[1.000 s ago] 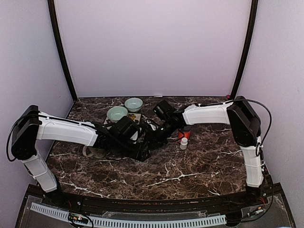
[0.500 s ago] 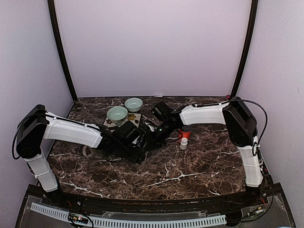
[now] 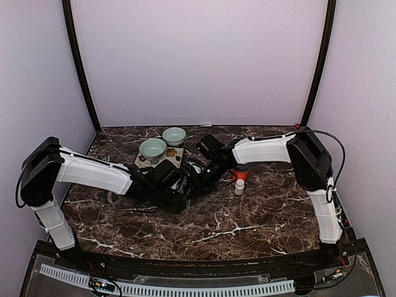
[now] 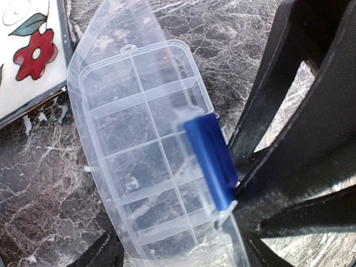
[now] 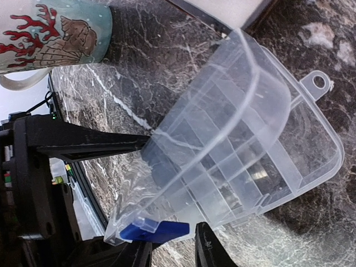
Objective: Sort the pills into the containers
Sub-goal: Open the pill container at the center of the board.
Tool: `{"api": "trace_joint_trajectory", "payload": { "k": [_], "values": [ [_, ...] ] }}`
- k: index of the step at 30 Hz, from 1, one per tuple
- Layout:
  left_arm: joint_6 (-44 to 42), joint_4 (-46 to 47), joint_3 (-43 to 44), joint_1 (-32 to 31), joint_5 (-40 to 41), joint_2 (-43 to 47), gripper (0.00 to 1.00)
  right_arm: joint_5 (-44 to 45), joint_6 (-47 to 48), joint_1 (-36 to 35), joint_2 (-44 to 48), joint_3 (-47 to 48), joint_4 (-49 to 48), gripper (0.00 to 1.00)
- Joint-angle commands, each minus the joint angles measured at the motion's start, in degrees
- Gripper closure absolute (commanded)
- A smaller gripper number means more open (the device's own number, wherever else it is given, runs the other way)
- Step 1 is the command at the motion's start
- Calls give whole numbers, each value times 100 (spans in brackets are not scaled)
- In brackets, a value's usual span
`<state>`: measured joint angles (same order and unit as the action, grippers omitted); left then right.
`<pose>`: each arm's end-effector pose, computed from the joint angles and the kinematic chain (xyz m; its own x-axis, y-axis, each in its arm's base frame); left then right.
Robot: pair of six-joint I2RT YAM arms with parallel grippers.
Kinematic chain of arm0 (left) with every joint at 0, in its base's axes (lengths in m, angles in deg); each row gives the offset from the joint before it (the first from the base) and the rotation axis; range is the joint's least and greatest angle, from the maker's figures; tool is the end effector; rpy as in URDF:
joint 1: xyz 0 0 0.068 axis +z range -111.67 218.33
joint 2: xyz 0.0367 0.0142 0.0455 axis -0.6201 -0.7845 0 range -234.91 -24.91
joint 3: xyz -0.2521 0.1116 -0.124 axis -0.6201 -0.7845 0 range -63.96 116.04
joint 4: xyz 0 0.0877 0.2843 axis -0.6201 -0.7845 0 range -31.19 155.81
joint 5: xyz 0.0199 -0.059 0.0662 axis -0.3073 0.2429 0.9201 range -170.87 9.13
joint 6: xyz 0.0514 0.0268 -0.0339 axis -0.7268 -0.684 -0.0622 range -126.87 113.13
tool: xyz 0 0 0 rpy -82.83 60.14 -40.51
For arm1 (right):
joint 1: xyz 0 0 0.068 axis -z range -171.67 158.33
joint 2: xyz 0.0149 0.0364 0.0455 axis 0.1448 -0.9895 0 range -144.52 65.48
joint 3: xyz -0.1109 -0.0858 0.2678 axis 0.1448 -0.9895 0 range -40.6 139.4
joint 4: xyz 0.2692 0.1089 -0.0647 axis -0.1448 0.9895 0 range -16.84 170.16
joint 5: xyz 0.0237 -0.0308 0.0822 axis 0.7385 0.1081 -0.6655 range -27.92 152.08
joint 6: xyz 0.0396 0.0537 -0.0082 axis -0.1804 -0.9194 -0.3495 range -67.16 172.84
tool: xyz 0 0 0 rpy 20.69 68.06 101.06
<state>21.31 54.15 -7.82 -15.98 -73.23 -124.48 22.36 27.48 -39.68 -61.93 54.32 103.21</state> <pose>0.2324 -0.3114 0.1485 -0.7809 0.2848 -0.5559 0.4445 0.8787 -0.1741 0.3246 0.4116 0.1435 -0.8658 -0.4693 -0.1738 -0.4404 0.5496 0.7100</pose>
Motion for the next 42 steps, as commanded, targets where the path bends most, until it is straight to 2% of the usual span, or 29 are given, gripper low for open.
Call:
{"api": "trace_joint_trajectory", "payload": {
  "k": [1,20,33,42],
  "values": [
    [-41,5,-91,-28,120,324,33,132,124,-51,-173,103,-14,73],
    [154,94,-342,73,224,646,38,953,325,-229,-317,129,370,73],
    [408,-314,-363,95,989,913,36,1318,338,-366,-293,62,502,73],
    [580,-539,-314,95,1197,873,35,1568,356,-391,-293,17,604,74]
  ]
}}
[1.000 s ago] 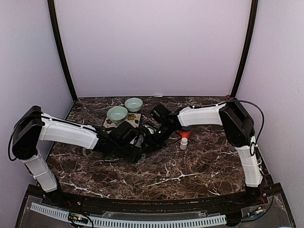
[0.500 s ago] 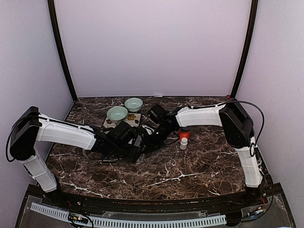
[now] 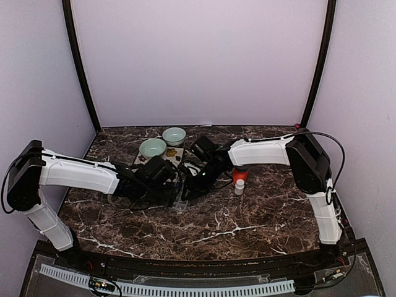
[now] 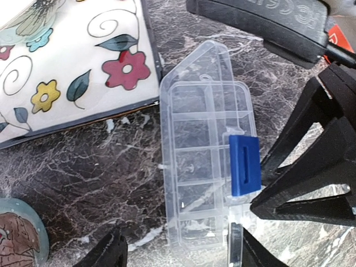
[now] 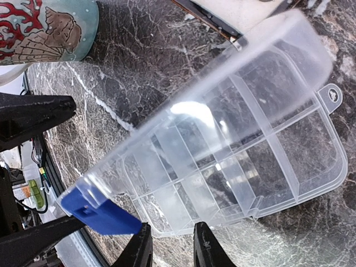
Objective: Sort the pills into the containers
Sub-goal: Open the pill container at the center of the board.
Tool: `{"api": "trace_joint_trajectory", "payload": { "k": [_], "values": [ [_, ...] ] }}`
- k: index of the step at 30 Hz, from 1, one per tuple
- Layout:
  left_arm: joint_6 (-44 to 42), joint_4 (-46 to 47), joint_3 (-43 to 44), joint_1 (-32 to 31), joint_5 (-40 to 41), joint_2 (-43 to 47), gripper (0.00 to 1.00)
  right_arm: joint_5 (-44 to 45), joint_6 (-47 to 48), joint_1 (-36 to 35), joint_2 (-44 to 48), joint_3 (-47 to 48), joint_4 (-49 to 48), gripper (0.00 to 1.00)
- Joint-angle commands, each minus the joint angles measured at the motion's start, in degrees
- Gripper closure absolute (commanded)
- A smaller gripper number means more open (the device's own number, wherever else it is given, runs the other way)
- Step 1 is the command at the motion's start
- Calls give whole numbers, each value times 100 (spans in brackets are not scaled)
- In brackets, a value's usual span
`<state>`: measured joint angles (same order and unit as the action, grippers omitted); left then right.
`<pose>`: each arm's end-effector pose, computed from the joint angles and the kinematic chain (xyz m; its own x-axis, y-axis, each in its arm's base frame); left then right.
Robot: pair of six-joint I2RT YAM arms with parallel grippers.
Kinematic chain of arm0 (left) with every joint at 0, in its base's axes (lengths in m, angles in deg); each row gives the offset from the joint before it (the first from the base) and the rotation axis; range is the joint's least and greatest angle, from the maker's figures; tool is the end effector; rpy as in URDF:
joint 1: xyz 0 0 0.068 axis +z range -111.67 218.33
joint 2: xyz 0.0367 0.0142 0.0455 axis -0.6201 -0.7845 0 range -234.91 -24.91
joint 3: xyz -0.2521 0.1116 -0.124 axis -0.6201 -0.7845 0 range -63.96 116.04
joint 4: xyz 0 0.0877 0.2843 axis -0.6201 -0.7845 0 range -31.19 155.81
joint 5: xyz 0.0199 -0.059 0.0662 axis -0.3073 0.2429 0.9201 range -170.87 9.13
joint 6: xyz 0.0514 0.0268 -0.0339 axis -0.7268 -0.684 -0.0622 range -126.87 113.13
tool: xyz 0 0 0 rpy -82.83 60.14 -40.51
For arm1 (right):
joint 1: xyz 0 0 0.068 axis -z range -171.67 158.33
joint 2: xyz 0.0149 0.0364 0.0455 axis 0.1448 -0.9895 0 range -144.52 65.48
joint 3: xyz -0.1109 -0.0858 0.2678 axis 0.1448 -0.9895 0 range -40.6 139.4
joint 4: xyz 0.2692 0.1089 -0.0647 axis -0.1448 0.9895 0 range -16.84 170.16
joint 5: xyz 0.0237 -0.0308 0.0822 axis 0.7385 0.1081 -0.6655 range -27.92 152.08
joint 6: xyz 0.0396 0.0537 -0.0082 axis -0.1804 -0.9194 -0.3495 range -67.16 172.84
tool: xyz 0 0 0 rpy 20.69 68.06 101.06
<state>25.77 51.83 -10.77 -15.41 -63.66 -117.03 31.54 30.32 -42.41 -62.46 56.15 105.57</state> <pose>0.2282 -0.2844 0.1766 -0.7558 0.1593 -0.6351 0.3052 0.9438 -0.1265 0.3130 0.4258 0.1427 -0.8339 -0.4988 -0.2364 -0.5309 0.6075 0.5908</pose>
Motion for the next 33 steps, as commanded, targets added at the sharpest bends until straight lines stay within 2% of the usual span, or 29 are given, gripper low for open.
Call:
{"api": "trace_joint_trajectory", "payload": {
  "k": [1,19,33],
  "values": [
    [144,-333,-15,39,265,116,35,657,71,-120,-240,-172,368,74],
    [330,-815,100,39,608,-4,35,979,116,-120,-216,-225,549,74],
    [175,-621,56,90,442,-207,35,1256,158,-111,-173,-164,731,74]
  ]
}}
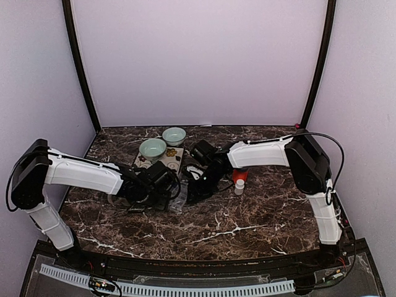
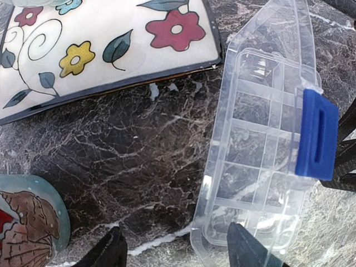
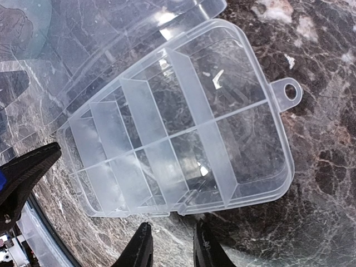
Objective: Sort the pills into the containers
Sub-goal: Open the pill container at the center of the board.
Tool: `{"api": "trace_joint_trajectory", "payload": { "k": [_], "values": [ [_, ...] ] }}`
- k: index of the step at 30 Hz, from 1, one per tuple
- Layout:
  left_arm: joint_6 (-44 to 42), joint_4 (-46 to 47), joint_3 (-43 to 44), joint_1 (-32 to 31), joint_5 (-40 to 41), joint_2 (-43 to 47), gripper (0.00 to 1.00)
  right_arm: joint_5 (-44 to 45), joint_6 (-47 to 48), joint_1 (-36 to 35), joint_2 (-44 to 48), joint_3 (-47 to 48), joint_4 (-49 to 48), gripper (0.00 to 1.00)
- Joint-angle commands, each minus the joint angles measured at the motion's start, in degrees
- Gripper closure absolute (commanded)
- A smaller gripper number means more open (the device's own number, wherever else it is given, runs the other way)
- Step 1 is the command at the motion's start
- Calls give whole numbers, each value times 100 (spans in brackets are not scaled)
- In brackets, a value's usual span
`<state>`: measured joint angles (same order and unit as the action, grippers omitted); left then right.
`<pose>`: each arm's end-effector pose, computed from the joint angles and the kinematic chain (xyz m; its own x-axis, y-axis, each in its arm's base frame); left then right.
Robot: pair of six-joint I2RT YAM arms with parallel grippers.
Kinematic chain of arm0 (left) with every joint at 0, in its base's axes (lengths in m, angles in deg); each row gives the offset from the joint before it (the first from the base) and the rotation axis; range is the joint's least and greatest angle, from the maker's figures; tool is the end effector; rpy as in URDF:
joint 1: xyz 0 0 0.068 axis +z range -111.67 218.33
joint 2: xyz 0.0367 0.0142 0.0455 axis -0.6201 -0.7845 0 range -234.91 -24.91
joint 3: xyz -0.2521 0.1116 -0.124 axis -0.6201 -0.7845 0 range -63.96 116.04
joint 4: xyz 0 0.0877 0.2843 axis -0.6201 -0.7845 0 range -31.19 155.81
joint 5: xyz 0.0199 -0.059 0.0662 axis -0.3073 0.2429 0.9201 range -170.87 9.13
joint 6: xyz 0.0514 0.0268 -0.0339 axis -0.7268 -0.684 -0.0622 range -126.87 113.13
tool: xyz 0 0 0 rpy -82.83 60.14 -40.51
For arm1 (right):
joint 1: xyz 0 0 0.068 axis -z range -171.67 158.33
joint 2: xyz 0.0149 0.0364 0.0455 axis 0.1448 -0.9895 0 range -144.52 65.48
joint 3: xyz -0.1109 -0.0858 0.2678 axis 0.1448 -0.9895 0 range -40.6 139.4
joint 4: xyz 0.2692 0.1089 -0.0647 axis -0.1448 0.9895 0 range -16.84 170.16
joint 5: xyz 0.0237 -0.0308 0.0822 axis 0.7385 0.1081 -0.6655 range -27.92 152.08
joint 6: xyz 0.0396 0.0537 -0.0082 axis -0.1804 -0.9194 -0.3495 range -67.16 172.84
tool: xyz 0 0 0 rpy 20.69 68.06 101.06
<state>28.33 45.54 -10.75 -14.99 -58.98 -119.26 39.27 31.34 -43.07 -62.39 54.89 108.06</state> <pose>0.2276 -0.2721 0.1573 -0.7962 0.1734 -0.5797 0.2186 0.9758 -0.0083 0.3081 0.4190 0.1310 -0.8338 -0.5027 -0.2283 -0.5462 0.6904 0.4744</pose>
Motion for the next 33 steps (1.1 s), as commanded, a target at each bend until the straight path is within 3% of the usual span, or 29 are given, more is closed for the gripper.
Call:
{"api": "trace_joint_trajectory", "payload": {
  "k": [1,9,15,22,33],
  "values": [
    [-114,47,38,54,-39,27,35,564,58,-46,-135,-31,495,74],
    [-343,581,-267,130,-261,215,36,1365,260,66,323,-12,574,71],
    [-671,1031,-506,197,-692,270,38,1782,701,190,665,-128,322,59],
    [-1276,1571,-693,258,-1264,389,41,1861,1423,186,848,-64,79,51],
    [-2045,1773,-659,445,-1753,374,50,1790,2111,185,992,-118,-293,48]
  ]
}}
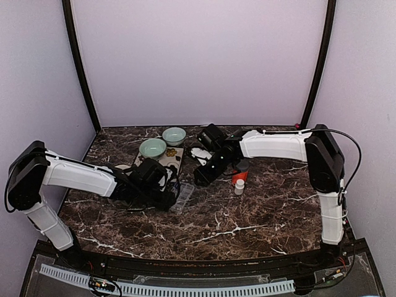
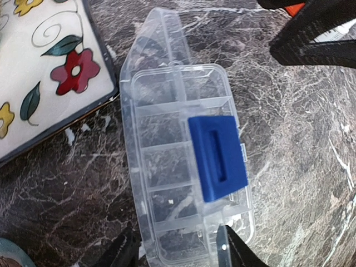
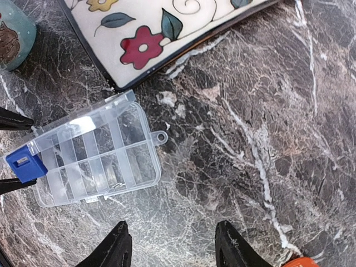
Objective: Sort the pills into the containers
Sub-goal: Open the pill container at the center of the board.
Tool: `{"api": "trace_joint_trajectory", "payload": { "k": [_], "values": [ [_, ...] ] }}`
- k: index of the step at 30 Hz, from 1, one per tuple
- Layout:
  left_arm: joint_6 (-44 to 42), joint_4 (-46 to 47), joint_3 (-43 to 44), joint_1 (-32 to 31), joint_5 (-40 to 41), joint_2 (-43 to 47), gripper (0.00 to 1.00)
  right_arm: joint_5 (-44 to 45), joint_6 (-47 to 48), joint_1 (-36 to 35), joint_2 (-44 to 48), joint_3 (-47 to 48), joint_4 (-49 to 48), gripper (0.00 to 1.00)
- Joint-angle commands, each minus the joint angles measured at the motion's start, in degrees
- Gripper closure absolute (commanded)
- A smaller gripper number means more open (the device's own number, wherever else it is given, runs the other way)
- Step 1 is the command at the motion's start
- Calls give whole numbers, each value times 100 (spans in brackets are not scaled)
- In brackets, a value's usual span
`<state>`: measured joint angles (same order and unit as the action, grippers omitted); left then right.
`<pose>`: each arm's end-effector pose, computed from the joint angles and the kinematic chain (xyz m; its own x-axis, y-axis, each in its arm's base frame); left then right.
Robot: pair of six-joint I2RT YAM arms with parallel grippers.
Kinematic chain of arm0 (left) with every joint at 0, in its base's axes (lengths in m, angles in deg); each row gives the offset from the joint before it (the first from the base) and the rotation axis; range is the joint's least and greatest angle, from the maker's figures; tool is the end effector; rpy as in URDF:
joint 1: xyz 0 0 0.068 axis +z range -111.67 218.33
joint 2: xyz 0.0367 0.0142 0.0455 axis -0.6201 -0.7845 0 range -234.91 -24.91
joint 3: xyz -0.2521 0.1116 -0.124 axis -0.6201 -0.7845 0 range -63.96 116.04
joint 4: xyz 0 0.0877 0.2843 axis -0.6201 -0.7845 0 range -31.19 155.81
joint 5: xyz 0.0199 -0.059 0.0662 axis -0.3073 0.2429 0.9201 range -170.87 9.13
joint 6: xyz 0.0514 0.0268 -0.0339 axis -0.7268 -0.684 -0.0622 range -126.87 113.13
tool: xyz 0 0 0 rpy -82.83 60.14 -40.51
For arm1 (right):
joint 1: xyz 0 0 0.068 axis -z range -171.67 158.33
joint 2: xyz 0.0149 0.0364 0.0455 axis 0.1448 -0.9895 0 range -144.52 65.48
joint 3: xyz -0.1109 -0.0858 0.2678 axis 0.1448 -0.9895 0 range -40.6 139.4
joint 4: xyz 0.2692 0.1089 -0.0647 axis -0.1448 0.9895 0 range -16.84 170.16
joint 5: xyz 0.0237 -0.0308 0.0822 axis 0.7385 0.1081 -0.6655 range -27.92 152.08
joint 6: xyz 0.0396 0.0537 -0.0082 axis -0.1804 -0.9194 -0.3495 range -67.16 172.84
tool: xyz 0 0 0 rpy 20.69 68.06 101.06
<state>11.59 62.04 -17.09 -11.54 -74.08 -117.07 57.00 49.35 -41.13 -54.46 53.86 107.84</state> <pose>0.2344 -0.2683 0.1525 -0.6864 0.3264 -0.6498 0.5186 0.8462 -0.1228 0.3292 0.3919 0.1904 -0.6107 -0.6205 -0.4920 -0.7498 0.6530 0.1071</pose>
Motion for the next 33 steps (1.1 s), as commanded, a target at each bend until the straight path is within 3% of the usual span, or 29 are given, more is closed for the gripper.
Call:
{"api": "trace_joint_trajectory", "payload": {
  "k": [1,4,10,24,33],
  "values": [
    [-391,89,3,120,-221,130,51,14,320,-12,199,-27,-315,48],
    [-413,18,84,150,-50,86,58,-13,341,-45,220,-38,-411,48],
    [-450,12,202,161,74,23,87,-19,445,-126,337,-191,-613,48],
    [-1303,-106,443,170,-928,15,99,-31,769,-144,871,-638,-638,49],
    [-1856,-439,771,247,-1641,63,100,-389,962,-140,1145,-1091,-741,48]
  ]
}}
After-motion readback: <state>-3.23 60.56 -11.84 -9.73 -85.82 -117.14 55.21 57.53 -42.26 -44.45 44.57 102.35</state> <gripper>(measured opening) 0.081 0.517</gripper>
